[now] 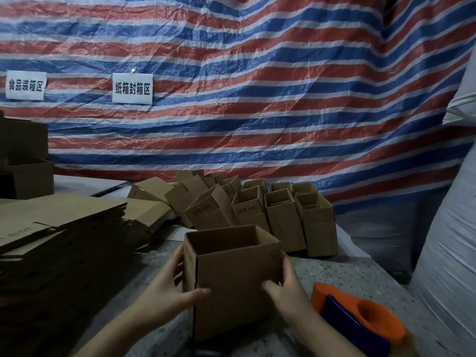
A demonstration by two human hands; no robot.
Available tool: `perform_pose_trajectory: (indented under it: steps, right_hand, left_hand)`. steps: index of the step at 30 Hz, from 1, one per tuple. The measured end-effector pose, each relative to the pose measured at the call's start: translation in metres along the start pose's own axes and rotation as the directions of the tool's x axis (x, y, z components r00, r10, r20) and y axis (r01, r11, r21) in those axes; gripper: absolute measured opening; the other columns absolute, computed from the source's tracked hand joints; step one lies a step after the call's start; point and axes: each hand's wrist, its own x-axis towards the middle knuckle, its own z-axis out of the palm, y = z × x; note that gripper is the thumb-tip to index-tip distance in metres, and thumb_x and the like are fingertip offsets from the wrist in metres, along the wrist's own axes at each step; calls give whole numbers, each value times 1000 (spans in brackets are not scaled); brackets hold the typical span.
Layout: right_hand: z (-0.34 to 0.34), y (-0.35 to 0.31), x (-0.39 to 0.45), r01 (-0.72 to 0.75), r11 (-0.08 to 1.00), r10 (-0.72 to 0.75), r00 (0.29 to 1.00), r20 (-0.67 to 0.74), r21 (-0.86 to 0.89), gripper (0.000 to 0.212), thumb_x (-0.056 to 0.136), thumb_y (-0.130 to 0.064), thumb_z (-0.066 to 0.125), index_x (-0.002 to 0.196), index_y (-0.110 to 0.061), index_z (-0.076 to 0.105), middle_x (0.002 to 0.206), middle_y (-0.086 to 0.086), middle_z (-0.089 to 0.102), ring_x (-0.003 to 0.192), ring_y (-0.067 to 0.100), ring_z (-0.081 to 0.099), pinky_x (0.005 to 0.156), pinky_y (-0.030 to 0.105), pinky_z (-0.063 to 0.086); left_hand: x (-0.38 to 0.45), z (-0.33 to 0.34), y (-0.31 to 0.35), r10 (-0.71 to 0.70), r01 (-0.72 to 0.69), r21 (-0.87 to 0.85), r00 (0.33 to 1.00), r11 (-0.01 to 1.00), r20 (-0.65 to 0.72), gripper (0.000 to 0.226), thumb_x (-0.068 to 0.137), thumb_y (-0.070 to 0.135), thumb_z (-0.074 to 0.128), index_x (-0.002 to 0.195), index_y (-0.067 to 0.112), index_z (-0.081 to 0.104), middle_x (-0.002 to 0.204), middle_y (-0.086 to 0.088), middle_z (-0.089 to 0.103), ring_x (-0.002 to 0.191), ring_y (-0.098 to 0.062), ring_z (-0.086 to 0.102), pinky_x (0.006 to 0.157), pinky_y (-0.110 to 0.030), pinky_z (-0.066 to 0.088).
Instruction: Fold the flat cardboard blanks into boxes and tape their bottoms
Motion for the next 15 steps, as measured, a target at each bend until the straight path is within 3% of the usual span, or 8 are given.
perform_pose_trajectory:
  steps: [2,4,6,10,15]
  right_hand:
    - [5,7,1,-16,1000,16,1000,-4,-3,80,98,-9,58,158,-36,13,139,-12,46,115,5,40,101,32,38]
    - [10,7,5,-11,1000,11,1000,-10,12,78,97,-8,59,156,-38,17,120,-21,46,110,4,43,96,29,38]
    - [17,3,12,2,1000,-2,1000,-15,16,76,97,-9,59,155,-38,20,118,-20,47,108,4,47,91,25,41]
    - [50,-13,31,25,999,-25,1000,2,24,81,96,-14,62,158,-36,14,151,0,43,138,24,43,111,44,42]
    - [109,-18,40,65,996,-61,997,54,-67,89,98,-32,61,159,-39,-3,168,-8,8,153,23,17,120,48,26]
  left_hand:
    - [-3,1,-5,22,-21,7,1000,1000,-15,132,37,72,84,143,53,8,145,18,32,124,1,38,109,-30,32]
    - [-6,2,-7,42,-42,4,997,999,-57,128,42,68,85,143,53,8,144,19,32,126,-1,38,109,-29,32]
    - [-7,0,-10,51,-52,-8,990,999,-132,133,48,59,88,153,43,8,152,12,30,133,-8,36,109,-32,33]
    - [-12,-10,-17,114,-101,58,953,993,-281,130,53,46,84,157,33,8,158,4,29,136,-12,35,103,-27,33]
    - [-15,-27,-27,70,-14,114,859,993,-508,129,60,30,91,158,28,8,161,1,25,144,-20,27,117,-44,26]
